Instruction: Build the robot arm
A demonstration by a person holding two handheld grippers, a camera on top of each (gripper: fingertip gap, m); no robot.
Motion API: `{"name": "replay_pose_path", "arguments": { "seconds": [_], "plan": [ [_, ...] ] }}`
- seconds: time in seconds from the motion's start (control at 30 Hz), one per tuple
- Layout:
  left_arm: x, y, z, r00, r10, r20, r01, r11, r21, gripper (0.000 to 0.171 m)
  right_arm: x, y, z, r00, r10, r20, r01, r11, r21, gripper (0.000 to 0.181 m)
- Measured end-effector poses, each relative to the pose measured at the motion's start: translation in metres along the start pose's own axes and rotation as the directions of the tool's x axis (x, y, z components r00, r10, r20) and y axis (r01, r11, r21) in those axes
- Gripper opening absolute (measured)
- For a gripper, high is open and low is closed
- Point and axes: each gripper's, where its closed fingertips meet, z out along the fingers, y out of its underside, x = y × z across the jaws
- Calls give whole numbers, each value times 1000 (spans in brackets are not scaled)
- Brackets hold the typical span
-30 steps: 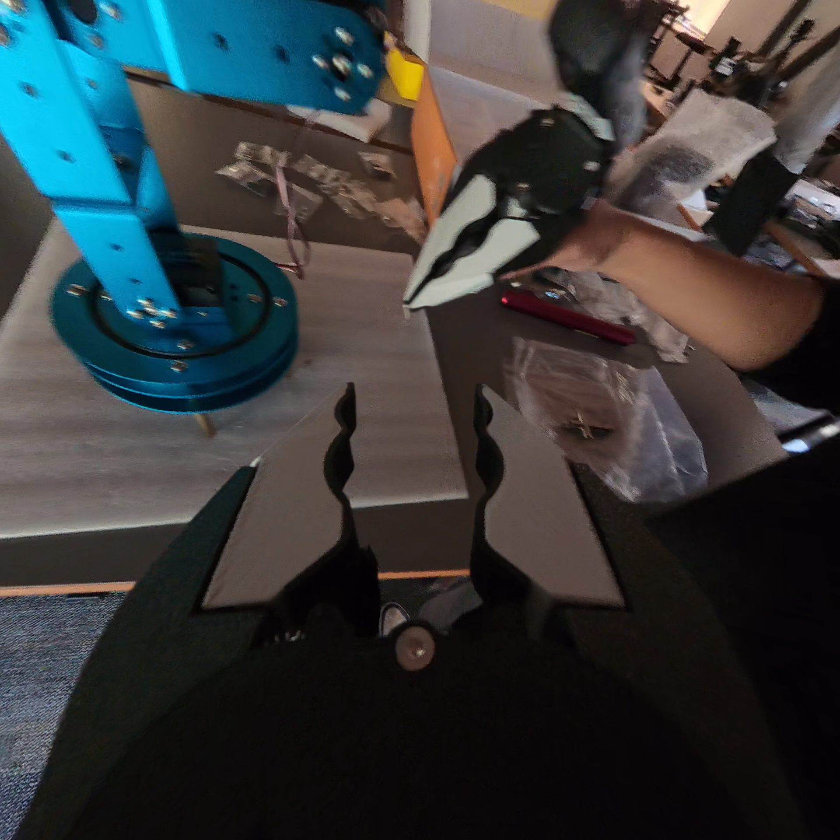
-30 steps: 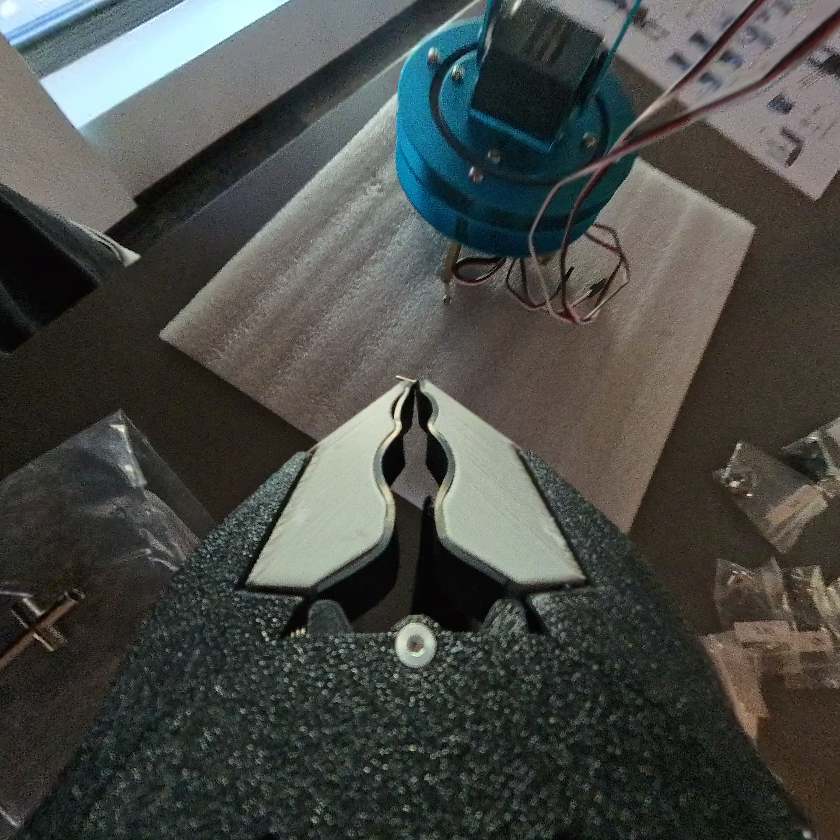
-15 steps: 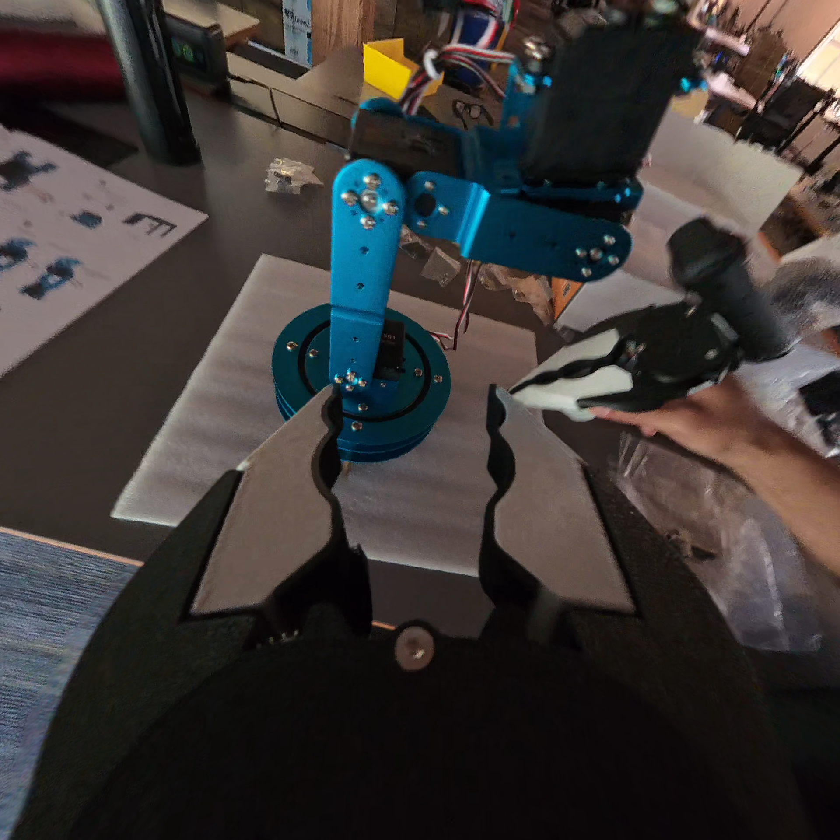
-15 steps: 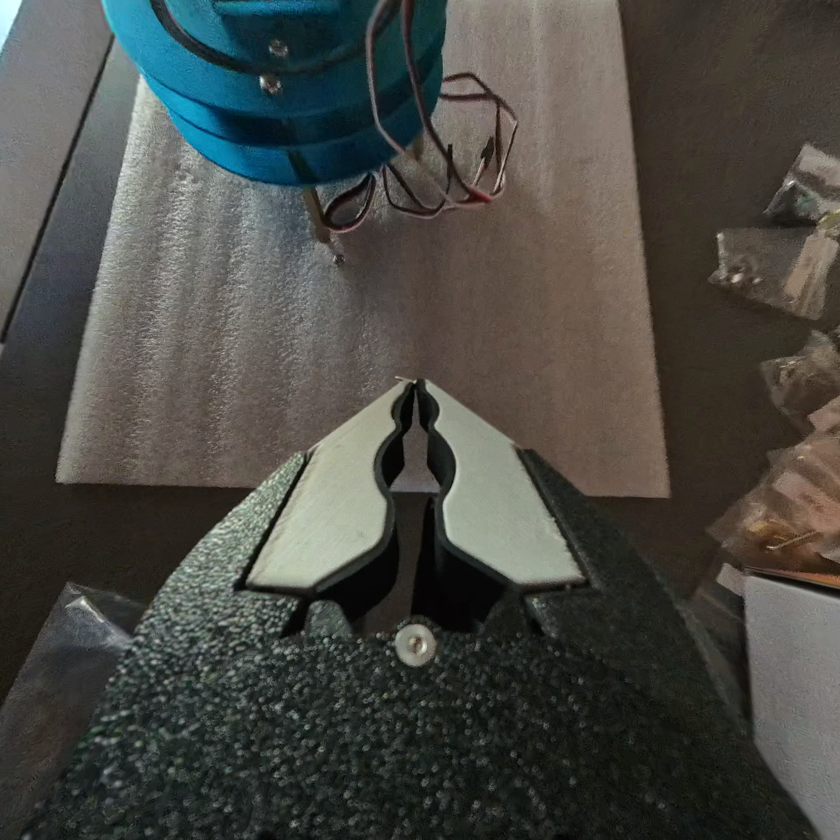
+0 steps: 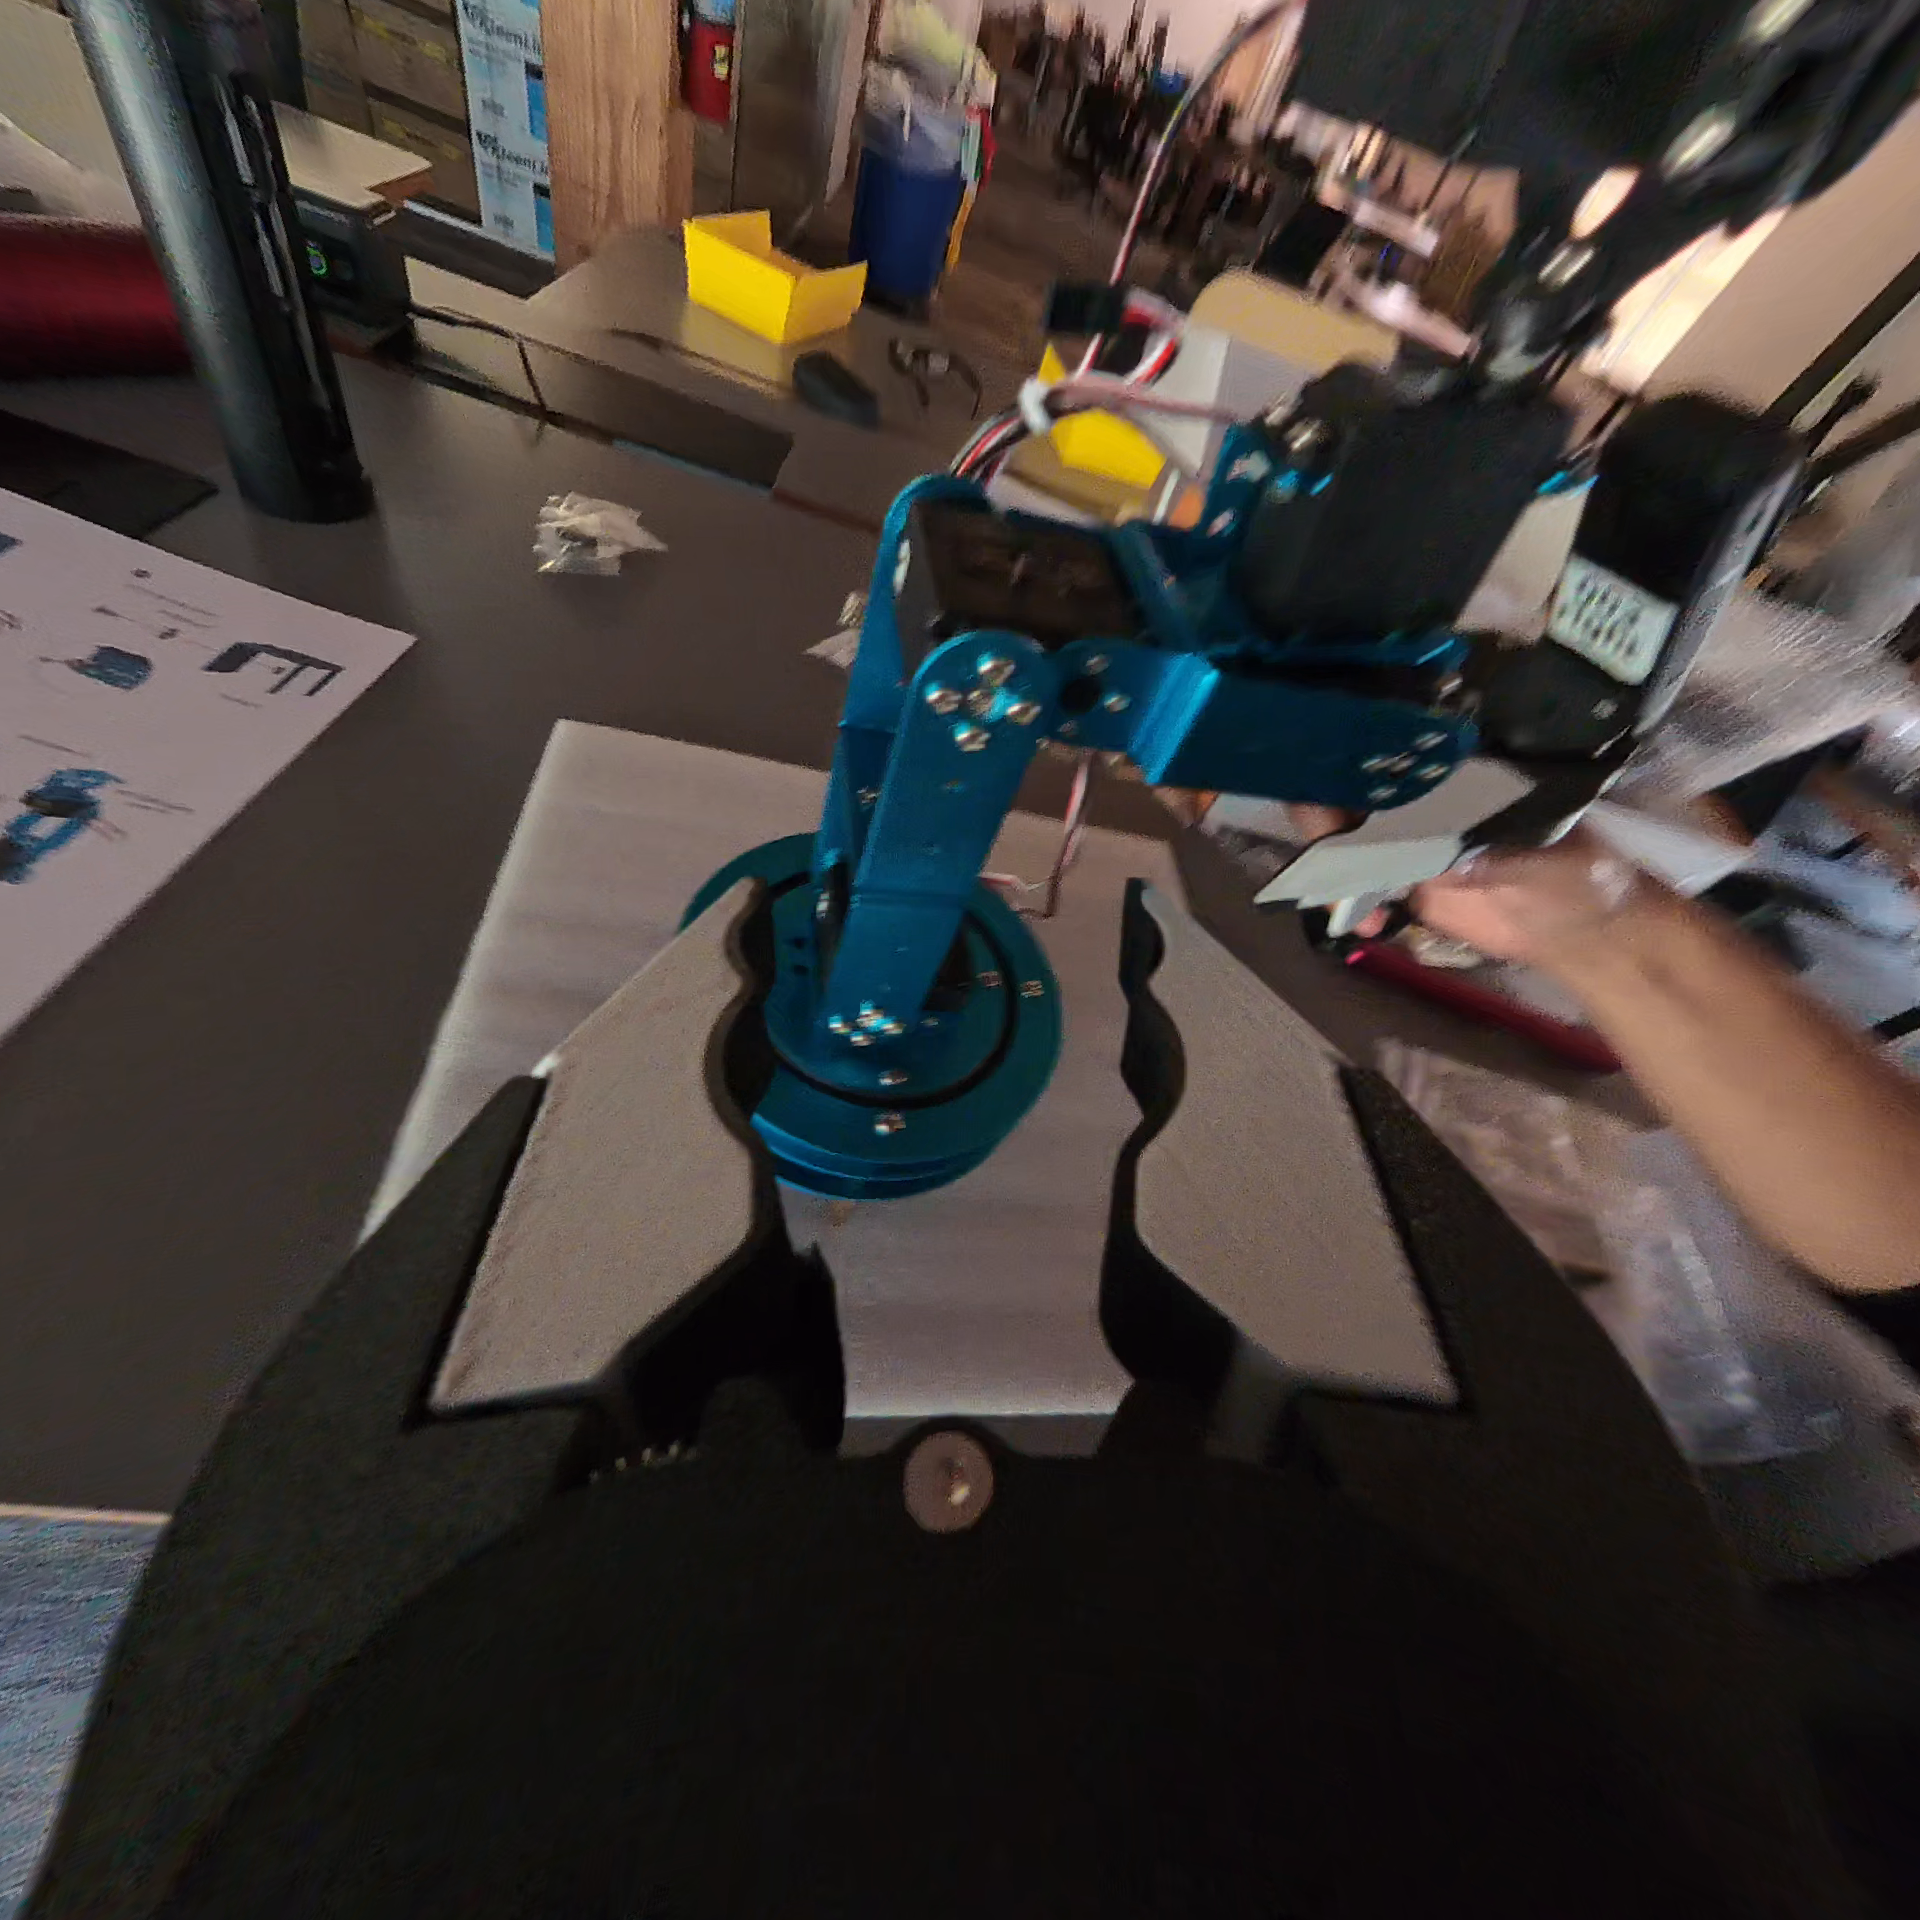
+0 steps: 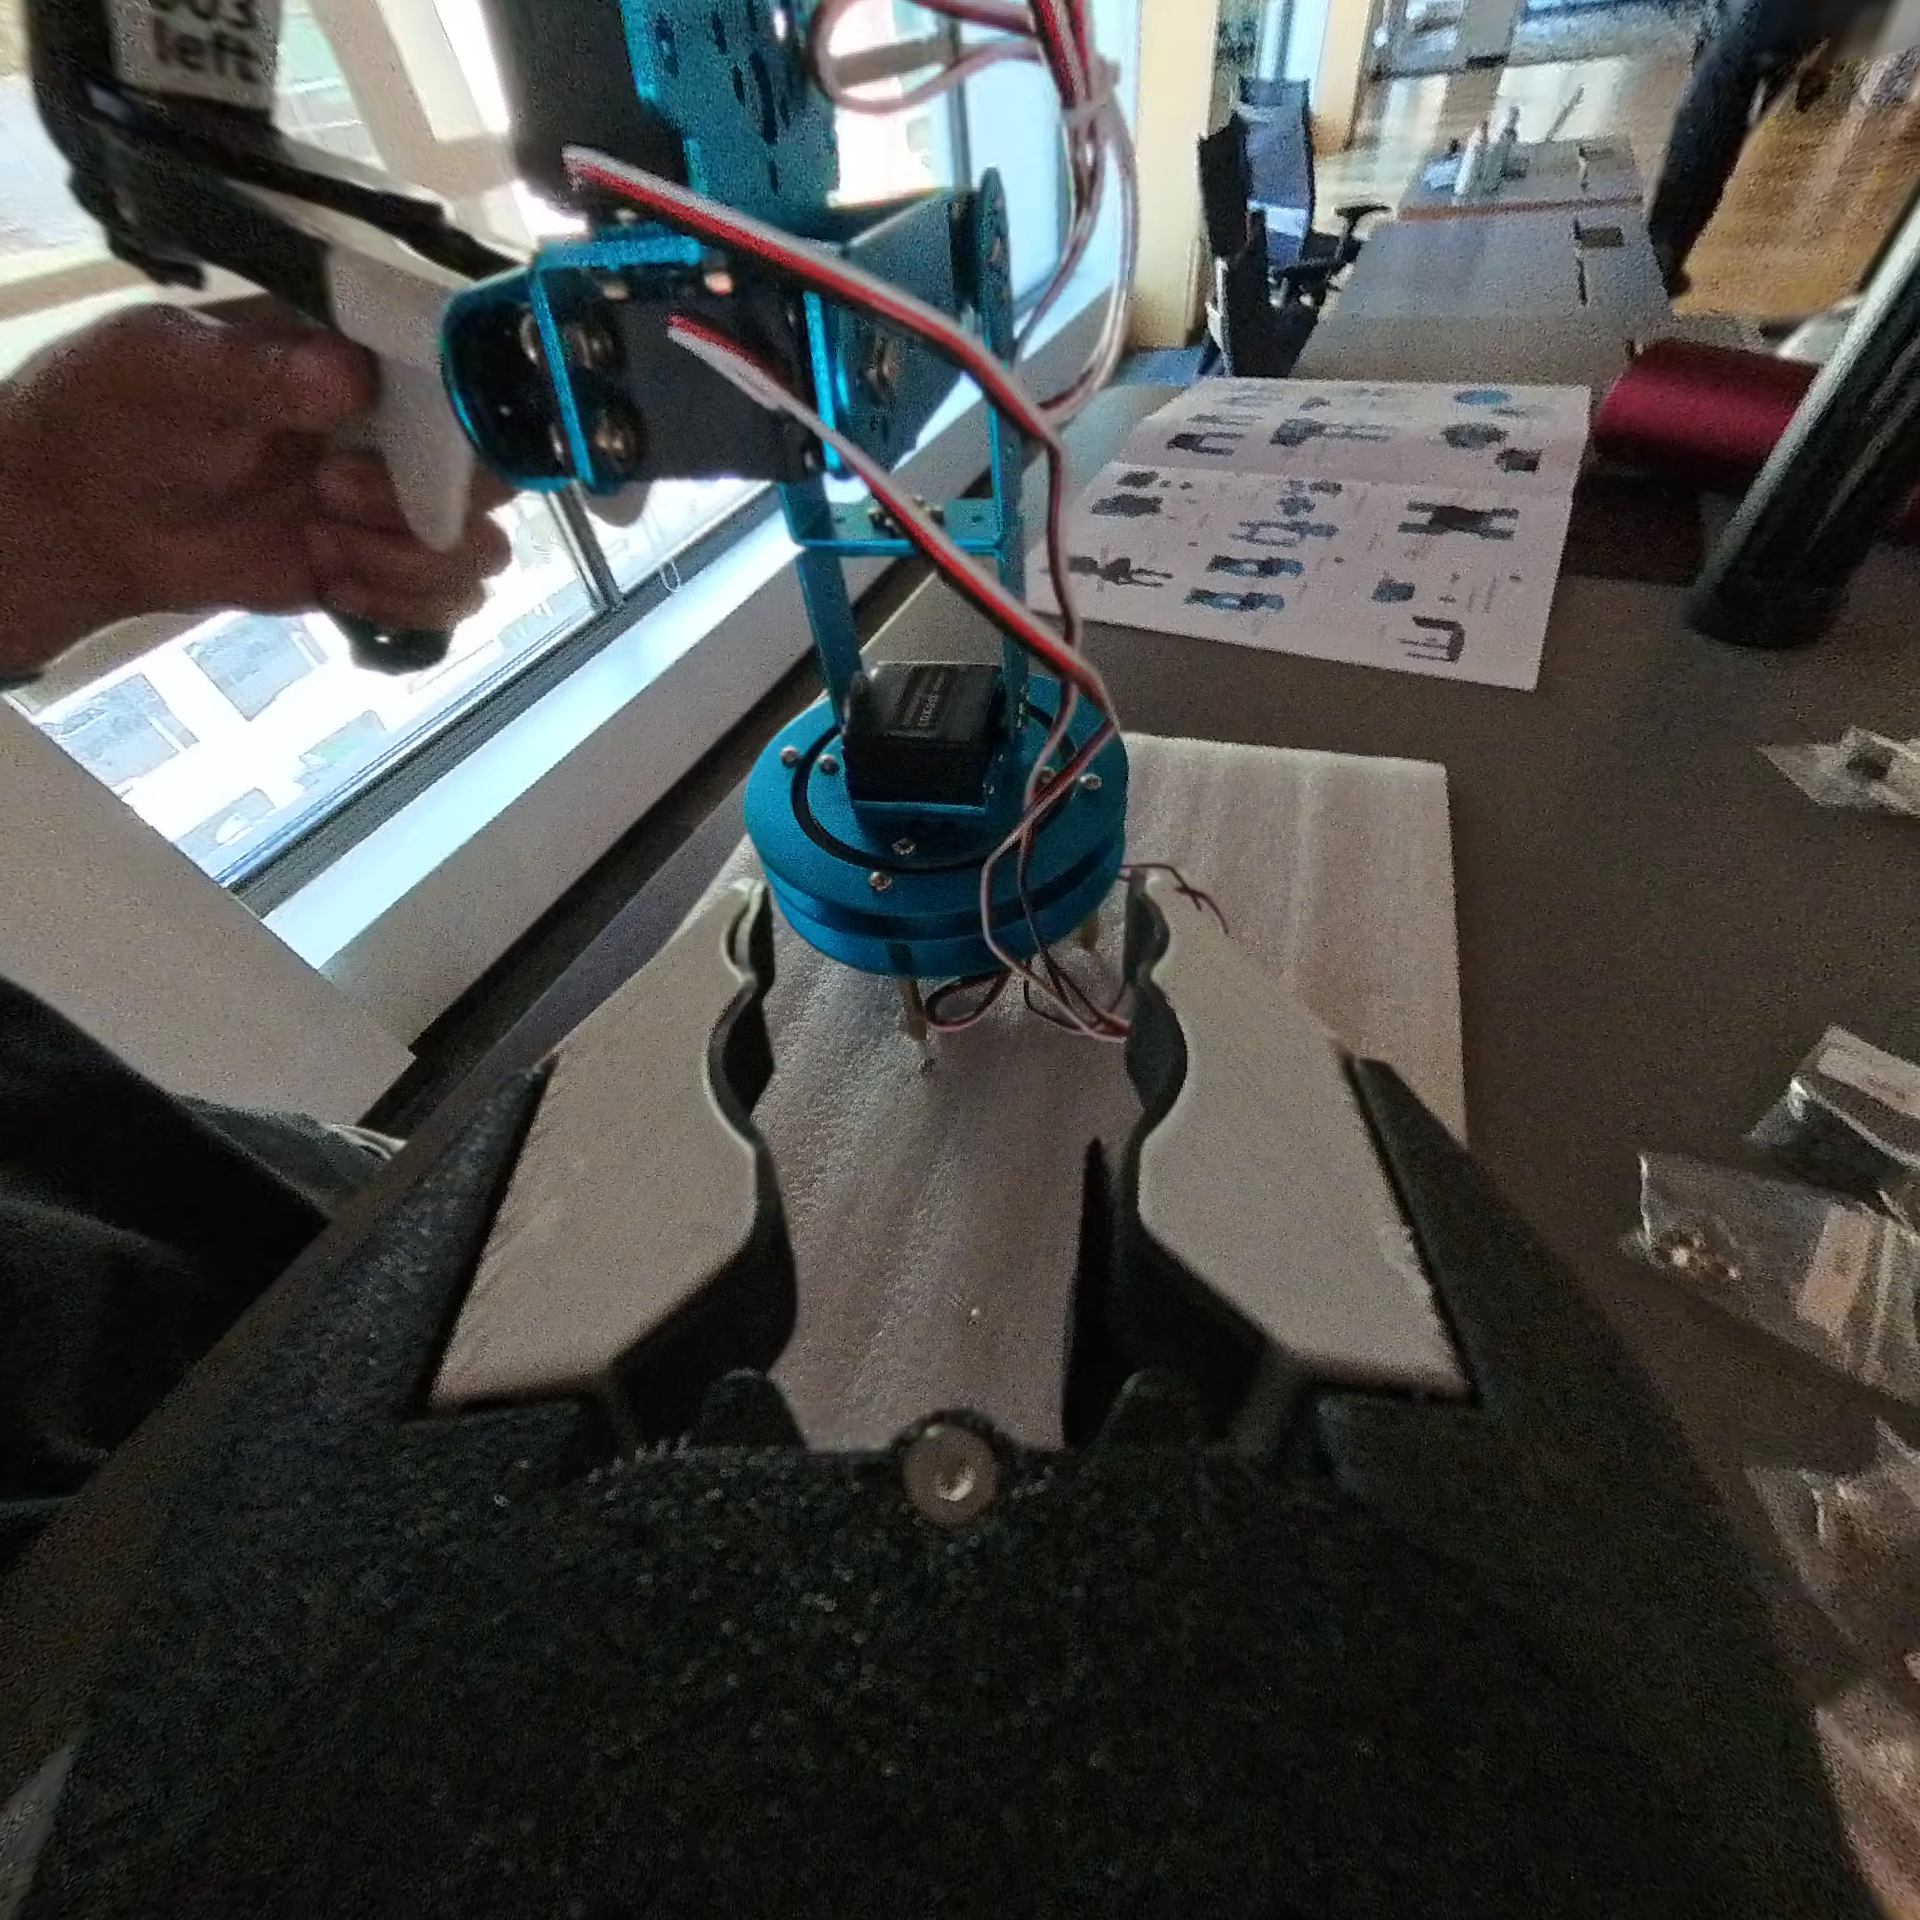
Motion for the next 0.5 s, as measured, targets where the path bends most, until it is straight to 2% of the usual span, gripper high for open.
{"name": "replay_pose_path", "arguments": {
  "seconds": [0.1,0.13,0.17,0.27,0.3,0.37,0.43,0.5],
  "plan": [
    [-16,5,15,991,118,61,-117,993,-28,61,7,4,10,996,-34,87,40,997,-61,59],
    [-20,7,21,987,136,89,-133,990,-39,61,5,5,6,990,-34,139,48,994,-96,51],
    [-22,9,27,985,138,104,-134,990,-43,59,0,5,-3,976,-20,217,51,989,-139,35],
    [-17,8,36,982,146,119,-144,989,-21,38,0,-8,-45,929,115,352,-25,968,-250,42],
    [-14,8,37,981,150,123,-149,989,-18,28,9,-21,-56,930,135,342,-50,968,-245,43],
    [-14,8,36,973,162,167,-162,987,-14,28,40,-50,-68,968,54,245,-5,981,-195,47],
    [-13,10,35,970,154,186,-156,988,-2,29,61,-76,-56,976,-58,210,93,983,-161,47],
    [-12,15,37,977,124,173,-127,992,5,30,59,-83,-21,943,-100,318,163,971,-178,46]
  ]
}}
